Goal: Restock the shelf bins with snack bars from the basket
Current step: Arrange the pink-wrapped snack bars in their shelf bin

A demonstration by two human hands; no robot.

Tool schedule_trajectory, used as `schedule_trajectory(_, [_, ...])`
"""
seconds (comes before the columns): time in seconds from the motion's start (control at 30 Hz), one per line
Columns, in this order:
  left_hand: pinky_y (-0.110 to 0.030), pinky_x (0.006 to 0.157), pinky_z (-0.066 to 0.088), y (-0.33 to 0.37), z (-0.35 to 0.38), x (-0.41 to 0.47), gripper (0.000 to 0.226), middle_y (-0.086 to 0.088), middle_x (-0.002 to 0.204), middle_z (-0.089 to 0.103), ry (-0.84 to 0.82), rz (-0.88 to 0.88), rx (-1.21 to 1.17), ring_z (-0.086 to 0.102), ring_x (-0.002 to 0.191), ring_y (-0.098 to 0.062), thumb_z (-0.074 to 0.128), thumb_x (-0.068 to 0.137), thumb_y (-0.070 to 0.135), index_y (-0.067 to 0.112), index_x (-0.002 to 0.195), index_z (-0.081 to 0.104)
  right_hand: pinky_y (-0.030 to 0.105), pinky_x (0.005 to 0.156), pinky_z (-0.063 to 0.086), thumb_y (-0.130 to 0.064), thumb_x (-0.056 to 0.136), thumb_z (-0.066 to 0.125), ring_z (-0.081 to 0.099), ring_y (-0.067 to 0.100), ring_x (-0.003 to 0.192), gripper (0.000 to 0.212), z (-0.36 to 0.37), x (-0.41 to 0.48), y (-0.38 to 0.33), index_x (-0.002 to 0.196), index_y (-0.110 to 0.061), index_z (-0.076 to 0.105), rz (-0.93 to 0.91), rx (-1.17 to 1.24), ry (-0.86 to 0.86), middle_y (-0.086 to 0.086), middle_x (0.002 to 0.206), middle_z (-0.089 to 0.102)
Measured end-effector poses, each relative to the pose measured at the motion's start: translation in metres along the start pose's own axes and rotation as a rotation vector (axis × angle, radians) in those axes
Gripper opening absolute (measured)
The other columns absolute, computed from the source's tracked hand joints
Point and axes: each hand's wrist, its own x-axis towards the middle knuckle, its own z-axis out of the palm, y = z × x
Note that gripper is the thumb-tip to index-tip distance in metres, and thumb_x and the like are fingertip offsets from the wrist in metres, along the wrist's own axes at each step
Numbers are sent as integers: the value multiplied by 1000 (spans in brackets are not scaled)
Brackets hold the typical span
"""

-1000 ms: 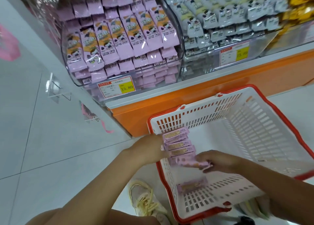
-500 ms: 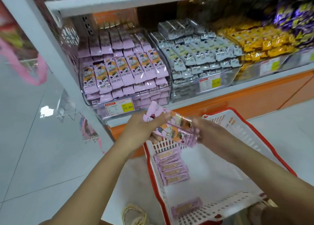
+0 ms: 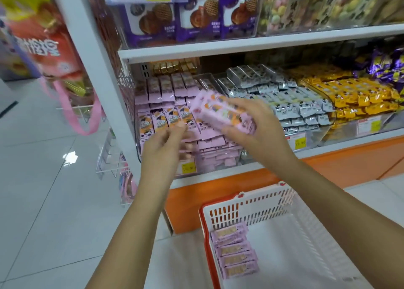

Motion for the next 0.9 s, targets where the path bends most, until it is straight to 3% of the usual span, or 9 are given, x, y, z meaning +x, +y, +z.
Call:
schedule_trajectory(0.1, [-19, 68, 51, -3, -13, 9, 21, 10, 79, 70, 90, 225, 301, 60, 65, 4, 52, 94, 18, 21, 81, 69, 17, 71, 38, -36, 91, 61, 53, 15, 99, 49, 9, 50, 11, 138, -29, 47, 135, -142, 112, 9, 130, 47])
schedule_trajectory(0.2, [-9, 62, 48, -7, -16, 10, 25, 12, 74, 68, 30, 222, 346, 59, 63, 4, 51, 93, 12, 17, 77, 69, 32, 84, 39, -42, 96, 49, 50, 34, 116, 49, 24, 101, 20, 140, -21, 44, 289, -313, 96, 18, 136, 41])
schedule_trajectory(0.3, [-8, 63, 46, -15, -18, 14, 23, 14, 78, 68, 8, 220, 459, 61, 69, 2, 51, 93, 13, 17, 80, 70, 36, 90, 43, -44, 97, 45, 49, 34, 117, 47, 45, 142, 20, 128, -9, 53, 346, -484, 48, 20, 131, 49])
schedule_trajectory(0.43, [-15, 67, 47, -26, -19, 19, 22, 10, 80, 69, -6, 200, 576, 64, 77, -8, 51, 93, 12, 19, 82, 69, 40, 100, 37, -54, 95, 43, 44, 32, 126, 51, 71, 182, 18, 139, -29, 42, 383, -458, -27, 15, 139, 41])
schedule_trajectory(0.53, [-7, 63, 43, -27, -19, 20, 18, 8, 79, 68, -4, 211, 606, 62, 75, -6, 54, 92, 14, 18, 82, 69, 48, 110, 30, -51, 95, 41, 33, 36, 136, 55, 85, 191, 32, 143, -26, 39, 342, -412, -54, 14, 148, 35])
schedule_trajectory(0.6, [-2, 58, 39, -27, -20, 20, 17, 9, 78, 68, -6, 222, 614, 60, 73, -3, 55, 92, 14, 17, 83, 69, 52, 110, 30, -48, 95, 39, 33, 37, 136, 53, 92, 195, 39, 143, -24, 40, 379, -458, -70, 14, 149, 35])
schedule_trajectory(0.73, [-1, 59, 39, -27, -20, 21, 17, 8, 80, 68, -14, 238, 623, 59, 73, -2, 54, 92, 13, 16, 86, 70, 40, 101, 39, -45, 98, 36, 45, 31, 125, 48, 97, 198, 34, 135, -16, 46, 577, -512, -83, 14, 138, 46])
schedule_trajectory(0.8, [-1, 59, 39, -27, -20, 20, 18, 8, 82, 68, -15, 241, 637, 60, 75, -1, 53, 92, 14, 17, 85, 70, 39, 97, 44, -43, 99, 36, 55, 28, 111, 44, 92, 191, 30, 119, -10, 58, 540, -517, -94, 11, 119, 58])
schedule_trajectory(0.9, [-2, 60, 40, -26, -20, 17, 17, 10, 81, 68, -6, 262, 648, 59, 73, 1, 53, 92, 16, 18, 86, 69, 41, 92, 48, -39, 100, 39, 56, 27, 106, 36, 78, 170, 20, 105, -10, 59, 427, -409, -86, 10, 108, 58])
